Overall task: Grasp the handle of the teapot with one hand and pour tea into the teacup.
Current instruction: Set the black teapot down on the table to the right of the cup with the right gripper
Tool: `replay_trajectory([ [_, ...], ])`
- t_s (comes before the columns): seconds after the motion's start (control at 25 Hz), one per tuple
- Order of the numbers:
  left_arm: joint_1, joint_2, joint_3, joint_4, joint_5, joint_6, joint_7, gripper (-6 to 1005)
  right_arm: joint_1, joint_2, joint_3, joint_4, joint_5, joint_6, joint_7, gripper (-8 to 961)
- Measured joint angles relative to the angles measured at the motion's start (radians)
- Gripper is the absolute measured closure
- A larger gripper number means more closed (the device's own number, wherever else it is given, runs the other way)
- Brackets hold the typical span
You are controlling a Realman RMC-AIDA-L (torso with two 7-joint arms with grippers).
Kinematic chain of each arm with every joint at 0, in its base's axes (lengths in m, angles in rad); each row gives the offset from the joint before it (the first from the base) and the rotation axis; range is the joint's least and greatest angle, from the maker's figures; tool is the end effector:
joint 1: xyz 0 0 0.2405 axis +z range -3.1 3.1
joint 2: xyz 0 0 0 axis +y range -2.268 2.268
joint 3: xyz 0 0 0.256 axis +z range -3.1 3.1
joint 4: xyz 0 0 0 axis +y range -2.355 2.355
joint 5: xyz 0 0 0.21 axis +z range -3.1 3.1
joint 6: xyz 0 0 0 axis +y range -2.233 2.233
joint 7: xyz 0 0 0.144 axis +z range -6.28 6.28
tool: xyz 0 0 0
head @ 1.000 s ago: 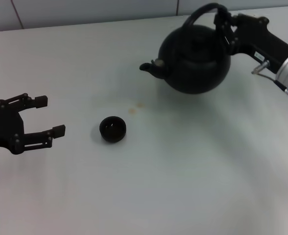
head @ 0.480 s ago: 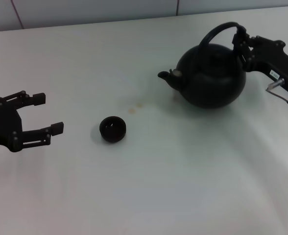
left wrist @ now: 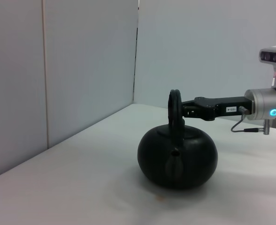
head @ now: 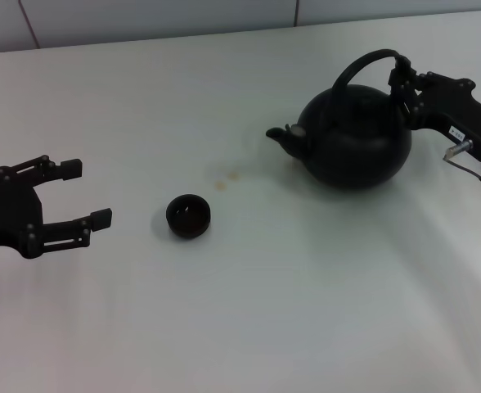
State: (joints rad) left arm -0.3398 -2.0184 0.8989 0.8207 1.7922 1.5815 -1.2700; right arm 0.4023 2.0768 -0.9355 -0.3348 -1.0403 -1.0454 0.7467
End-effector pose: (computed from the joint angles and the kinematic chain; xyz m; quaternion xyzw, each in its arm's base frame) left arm -0.2831 0.3015 0.0326 -0.9506 -0.1337 -0.2247 0.1673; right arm 0.3327 0.3440 0.0006 -0.7898 0.2621 0.2871 0.4743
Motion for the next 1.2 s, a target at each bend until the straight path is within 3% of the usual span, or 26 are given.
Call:
replay_trajectory([
  [0.56, -0.002, 0.000, 0.000, 0.000, 0.001, 0.000, 0.000, 133, 0.005, 0.000, -0.001, -0.007, -0.027, -0.014, 0.005, 874],
  [0.88, -0.002, 0.000, 0.000, 0.000, 0.001, 0.000, 0.000, 133, 0.006, 0.000, 0.010, -0.012, -0.020, -0.018, 0.013, 765],
  [1.2, -0.001, 0.000, 0.000, 0.000, 0.001, 0.000, 0.000, 133, 0.003, 0.000, 0.011, -0.025, -0.019, -0.019, 0.014, 449],
])
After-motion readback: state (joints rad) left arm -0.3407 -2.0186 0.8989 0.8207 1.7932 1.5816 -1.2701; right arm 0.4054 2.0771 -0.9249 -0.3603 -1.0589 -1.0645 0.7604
